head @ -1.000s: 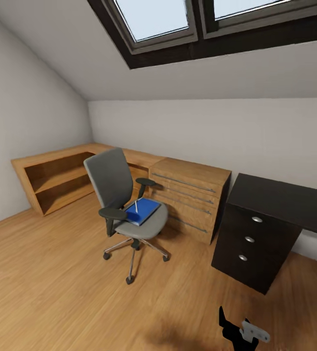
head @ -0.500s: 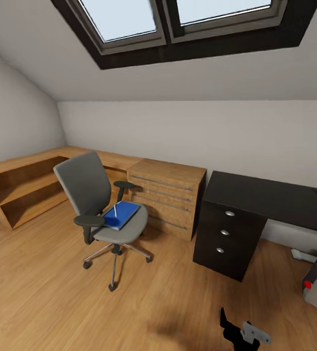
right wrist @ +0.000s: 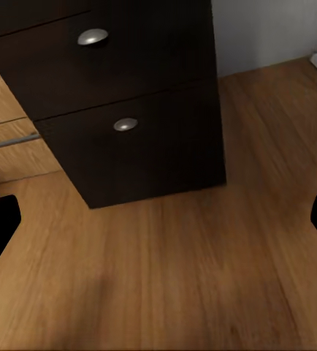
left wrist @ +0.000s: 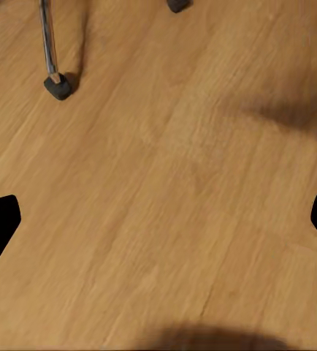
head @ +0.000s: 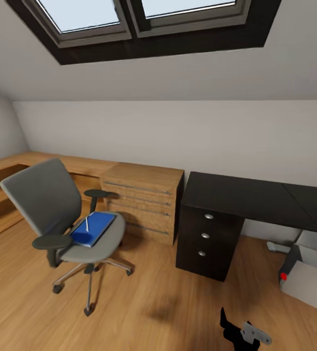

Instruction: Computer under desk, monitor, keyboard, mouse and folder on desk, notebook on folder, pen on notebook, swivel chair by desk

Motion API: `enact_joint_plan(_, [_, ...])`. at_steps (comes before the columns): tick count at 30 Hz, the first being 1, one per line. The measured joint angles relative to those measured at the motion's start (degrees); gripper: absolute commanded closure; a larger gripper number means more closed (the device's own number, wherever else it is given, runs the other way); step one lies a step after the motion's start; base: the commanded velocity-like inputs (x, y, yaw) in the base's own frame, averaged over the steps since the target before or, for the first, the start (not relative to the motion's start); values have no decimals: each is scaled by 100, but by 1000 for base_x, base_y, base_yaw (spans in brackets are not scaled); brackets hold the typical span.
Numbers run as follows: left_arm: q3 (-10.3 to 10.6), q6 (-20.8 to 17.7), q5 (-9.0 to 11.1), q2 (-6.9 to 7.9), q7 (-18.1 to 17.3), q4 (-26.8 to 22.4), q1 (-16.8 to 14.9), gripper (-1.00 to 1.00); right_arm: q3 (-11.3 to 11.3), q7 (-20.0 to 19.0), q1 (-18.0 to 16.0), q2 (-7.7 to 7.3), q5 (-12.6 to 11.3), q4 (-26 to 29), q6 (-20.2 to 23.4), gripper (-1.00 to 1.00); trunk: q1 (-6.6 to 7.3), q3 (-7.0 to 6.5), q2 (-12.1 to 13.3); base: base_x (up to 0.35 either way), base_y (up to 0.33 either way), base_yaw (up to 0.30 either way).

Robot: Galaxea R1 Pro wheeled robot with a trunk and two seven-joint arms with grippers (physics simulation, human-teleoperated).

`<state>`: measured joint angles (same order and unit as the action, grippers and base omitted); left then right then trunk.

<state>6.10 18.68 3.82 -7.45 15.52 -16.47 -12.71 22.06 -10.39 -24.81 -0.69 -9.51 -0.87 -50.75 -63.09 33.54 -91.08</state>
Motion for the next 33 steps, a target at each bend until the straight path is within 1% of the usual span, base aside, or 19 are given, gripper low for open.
enact_joint_plan(9, [0,4,0,-5,0,8,0,-100,-1,0,0,0,0,0,0,-100,0,0,0,308,0,-295])
enact_joint_plan(14, [0,8,0,-5,0,9,0,-100,-2,0,0,0,0,0,0,-100,-2,0,0,201,0,-295])
enact_joint_plan(33, [0,73,-8,7,1,157,0,-100,-8,0,0,3,8,0,0,-100,-3,0,0,20,0,-296])
